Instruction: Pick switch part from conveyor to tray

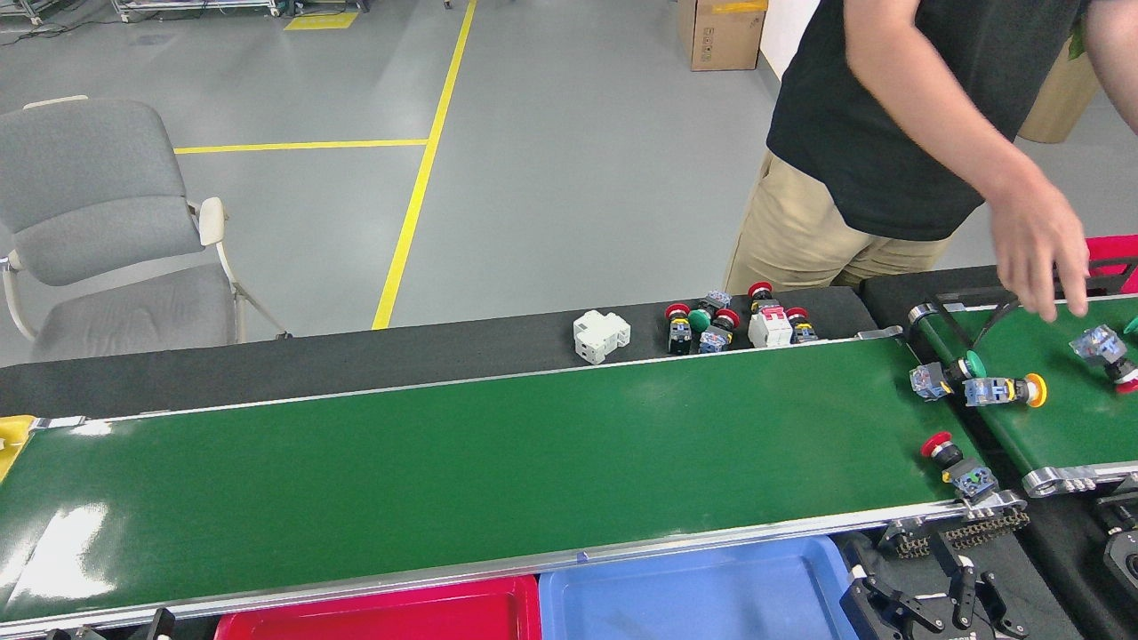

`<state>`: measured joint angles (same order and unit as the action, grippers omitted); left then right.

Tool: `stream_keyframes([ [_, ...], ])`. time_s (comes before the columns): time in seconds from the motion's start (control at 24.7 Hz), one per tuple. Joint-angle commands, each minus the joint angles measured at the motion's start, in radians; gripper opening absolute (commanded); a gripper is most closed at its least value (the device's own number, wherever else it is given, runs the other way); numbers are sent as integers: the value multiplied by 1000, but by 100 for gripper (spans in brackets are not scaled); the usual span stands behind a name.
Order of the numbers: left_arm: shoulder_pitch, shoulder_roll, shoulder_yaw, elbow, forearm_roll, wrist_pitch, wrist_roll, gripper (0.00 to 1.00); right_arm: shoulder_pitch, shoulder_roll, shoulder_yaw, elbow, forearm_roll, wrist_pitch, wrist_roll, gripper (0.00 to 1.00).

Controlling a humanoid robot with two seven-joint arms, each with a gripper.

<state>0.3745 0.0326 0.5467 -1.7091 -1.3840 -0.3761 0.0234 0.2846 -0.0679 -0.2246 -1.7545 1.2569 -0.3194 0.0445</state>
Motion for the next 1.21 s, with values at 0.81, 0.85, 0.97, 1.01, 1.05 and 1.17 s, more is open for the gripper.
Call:
stream_keyframes([
  [0.81,-20,29,-54,-6,0,0,4,100,-105,-20,-91,86,-13,43,144,99],
  [0.85,-20,29,-54,-6,0,0,4,100,-127,-20,-91,93,-13,43,169,99],
  [0.97,-20,29,-54,-6,-1,-1,4,100,-194,-18,-81,121,-8,46,199,99],
  [1.01,-20,29,-54,-4,-3,0,4,100,-217,-18,-72,135,-5,49,212,99],
  [1.05,-19,27,-56,-4,-3,0,4,100,-229,-20,-62,145,-5,49,219,99],
  [1.17,-19,27,-56,-3,-4,0,4,100,-274,-16,-24,190,-1,52,227,98],
])
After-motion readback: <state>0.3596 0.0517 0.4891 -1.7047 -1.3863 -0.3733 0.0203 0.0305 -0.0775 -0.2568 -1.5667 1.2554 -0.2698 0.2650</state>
